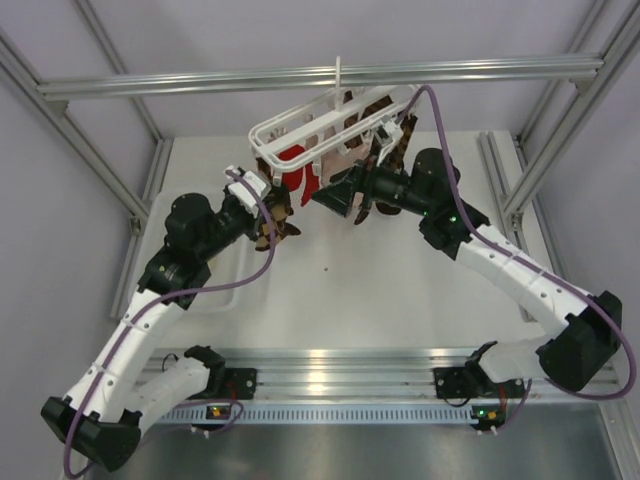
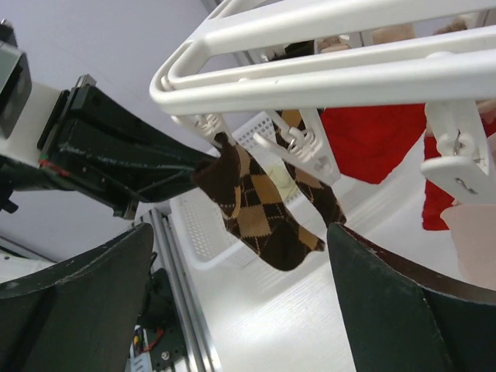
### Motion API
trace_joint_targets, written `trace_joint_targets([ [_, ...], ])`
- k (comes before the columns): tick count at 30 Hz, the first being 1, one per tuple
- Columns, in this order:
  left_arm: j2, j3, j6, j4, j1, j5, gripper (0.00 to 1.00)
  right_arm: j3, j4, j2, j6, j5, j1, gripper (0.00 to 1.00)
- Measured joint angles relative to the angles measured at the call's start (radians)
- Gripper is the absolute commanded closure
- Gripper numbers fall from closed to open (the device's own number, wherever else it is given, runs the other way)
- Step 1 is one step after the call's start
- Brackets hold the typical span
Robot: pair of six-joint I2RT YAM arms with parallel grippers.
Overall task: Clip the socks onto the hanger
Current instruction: Clamp the sock onto the hanger, then reset both arms
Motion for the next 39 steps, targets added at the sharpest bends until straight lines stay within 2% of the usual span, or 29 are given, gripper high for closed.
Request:
trace_joint_targets([
  [2, -0.005, -0.002, -0.034, -0.004, 0.003, -0.048, 1.0, -0.031, -0.01, -0.04, -0.033, 0.01, 0.0, 0.04],
  [3, -0.008, -0.003, -0.046, -0.005, 0.006, -0.065, 0.93, -0.043, -0.011, -0.055, -0.05, 0.014, 0.0, 0.02],
  [5, -0.014, -0.008, -0.075, -0.007, 0.019, -0.101, 0.74, -0.073, -0.024, -0.089, -0.08, 0.03, 0.0, 0.0],
  [6, -0.016, -0.01, -0.09, -0.01, 0.027, -0.113, 0.52, -0.088, -0.029, -0.104, -0.093, 0.038, 0.0, 0.0],
  [8, -0.02, -0.014, -0.121, -0.018, 0.054, -0.135, 0.37, -0.117, -0.048, -0.137, -0.122, 0.058, -0.001, 0.0],
  [9, -0.021, -0.016, -0.139, -0.023, 0.071, -0.144, 0.24, -0.132, -0.059, -0.154, -0.135, 0.069, -0.001, 0.0],
  [11, -0.022, -0.016, -0.171, -0.044, 0.106, -0.165, 0.13, -0.167, -0.074, -0.193, -0.161, 0.1, -0.002, 0.0],
  [14, -0.022, -0.016, -0.22, -0.09, 0.173, -0.188, 0.09, -0.228, -0.117, -0.269, -0.201, 0.157, -0.012, 0.0],
  [16, -0.024, -0.016, -0.246, -0.138, 0.224, -0.198, 0.02, -0.266, -0.152, -0.33, -0.224, 0.2, -0.024, 0.0],
  [24, -0.038, 0.004, -0.282, -0.38, 0.37, -0.21, 0.02, -0.372, -0.274, -0.543, -0.272, 0.306, -0.117, 0.0],
  [27, 0.002, 0.05, -0.268, -0.5, 0.382, -0.209, 0.02, -0.401, -0.314, -0.578, -0.276, 0.338, -0.172, 0.0],
  [34, 0.226, 0.119, -0.288, -0.69, 0.383, -0.383, 0.02, -0.509, -0.386, -0.669, -0.304, 0.389, -0.245, 0.0],
  [39, 0.182, 0.103, -0.29, -0.69, 0.383, -0.429, 0.02, -0.519, -0.409, -0.726, -0.34, 0.391, -0.285, 0.0],
])
